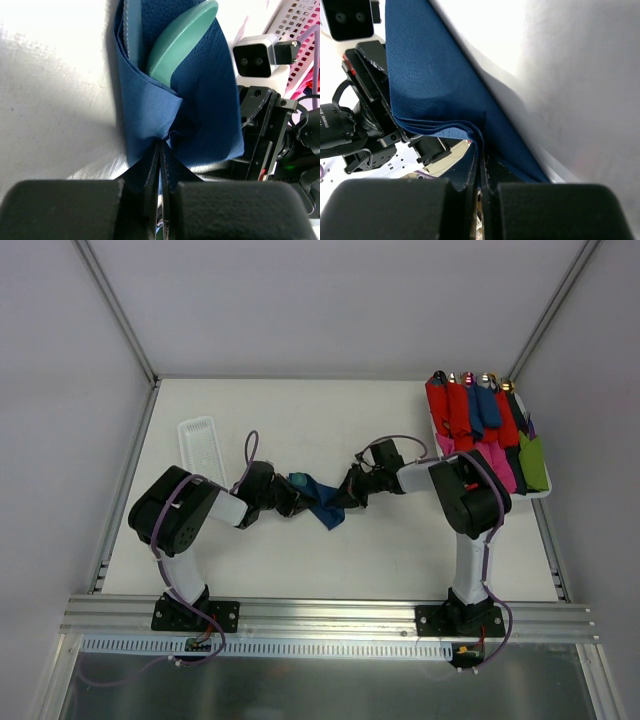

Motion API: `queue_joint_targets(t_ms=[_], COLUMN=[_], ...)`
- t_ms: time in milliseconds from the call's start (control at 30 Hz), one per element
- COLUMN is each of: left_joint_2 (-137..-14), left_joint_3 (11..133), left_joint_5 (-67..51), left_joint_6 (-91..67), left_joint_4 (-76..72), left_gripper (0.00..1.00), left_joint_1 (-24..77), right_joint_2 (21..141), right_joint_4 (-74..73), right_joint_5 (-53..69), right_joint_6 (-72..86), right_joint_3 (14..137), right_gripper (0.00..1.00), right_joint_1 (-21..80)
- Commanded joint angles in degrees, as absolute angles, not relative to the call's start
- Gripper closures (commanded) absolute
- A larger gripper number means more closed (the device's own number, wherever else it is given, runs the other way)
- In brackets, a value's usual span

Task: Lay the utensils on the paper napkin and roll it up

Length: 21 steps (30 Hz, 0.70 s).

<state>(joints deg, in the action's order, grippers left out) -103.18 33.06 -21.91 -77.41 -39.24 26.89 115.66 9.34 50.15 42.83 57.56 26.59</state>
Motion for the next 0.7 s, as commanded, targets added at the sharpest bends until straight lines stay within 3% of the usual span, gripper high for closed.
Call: queue_joint_targets(t_ms=[0,667], left_joint_2=[-105.2,-107.14], left_joint_3=[33.22,34.01], left_joint_5=[-17.58,-16.88], left_joint_6=[-76.38,-77.7], left_joint_4=[-32.35,-32.52], left_gripper=[1.0,1.0], left_joint_1=[26.46,26.54], right_joint_2=[116.98,117.69], right_joint_4=[-0.35,2.81], right_joint_5=[50.36,49.39], right_joint_6=[48.95,55.11], right_joint_3=[56.34,51.51], right_gripper=[1.0,0.94], right_joint_1=[28.39,30.76])
